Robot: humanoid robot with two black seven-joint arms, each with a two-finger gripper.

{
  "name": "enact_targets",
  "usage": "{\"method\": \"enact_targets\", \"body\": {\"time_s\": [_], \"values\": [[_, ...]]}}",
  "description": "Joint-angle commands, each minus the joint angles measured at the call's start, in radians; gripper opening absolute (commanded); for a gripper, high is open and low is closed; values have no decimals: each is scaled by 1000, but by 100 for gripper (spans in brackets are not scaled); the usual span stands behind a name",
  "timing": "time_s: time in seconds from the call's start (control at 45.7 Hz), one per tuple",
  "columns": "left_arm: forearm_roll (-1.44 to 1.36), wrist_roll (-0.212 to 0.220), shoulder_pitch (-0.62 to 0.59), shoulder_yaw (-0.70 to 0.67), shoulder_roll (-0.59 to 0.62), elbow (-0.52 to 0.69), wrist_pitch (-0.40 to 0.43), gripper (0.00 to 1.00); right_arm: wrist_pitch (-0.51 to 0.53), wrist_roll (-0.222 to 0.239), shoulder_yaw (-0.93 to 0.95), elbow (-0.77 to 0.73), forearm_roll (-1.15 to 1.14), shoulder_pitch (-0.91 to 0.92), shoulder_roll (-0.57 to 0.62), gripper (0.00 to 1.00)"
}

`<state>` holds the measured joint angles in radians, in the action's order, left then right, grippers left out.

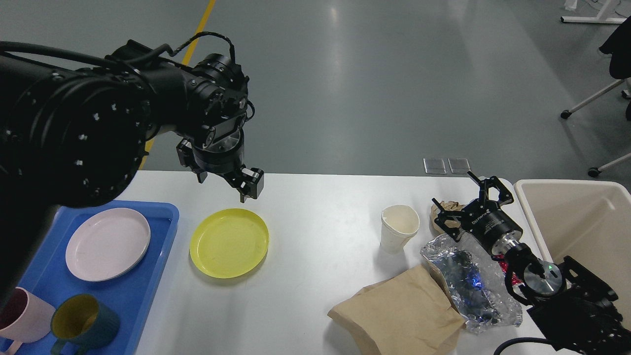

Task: Tidy desktop
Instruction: 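Raise the left gripper and move it over the yellow plate, then grasp the rim of the yellow plate with the left gripper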

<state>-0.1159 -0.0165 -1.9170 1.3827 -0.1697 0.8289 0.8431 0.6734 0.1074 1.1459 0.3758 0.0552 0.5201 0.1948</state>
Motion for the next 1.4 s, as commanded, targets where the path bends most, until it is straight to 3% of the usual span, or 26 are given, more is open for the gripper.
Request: {"method": "enact_targets", "body": {"time_s": [0.0,0.197,0.285,0.482,0.679,0.963,1.379], "values": [[5,1,9,-28,-10,-1,-142,90,0,0,0,0,0,0,0,100],[12,3,62,-54,-14,1,-390,90,0,0,0,0,0,0,0,100],[12,3,102,-65,-14,-1,-460,90,0,0,0,0,0,0,0,100],[15,-10,229,-126,-10,-24,-481,95,0,0,0,0,0,0,0,100],[19,0,414,-171,-5,-155,-516,95,0,0,0,0,0,0,0,100],[93,4,598,-201,7,-260,-658,95,0,0,0,0,0,0,0,100],[93,12,687,-212,7,-297,-651,95,0,0,0,0,0,0,0,100]]}}
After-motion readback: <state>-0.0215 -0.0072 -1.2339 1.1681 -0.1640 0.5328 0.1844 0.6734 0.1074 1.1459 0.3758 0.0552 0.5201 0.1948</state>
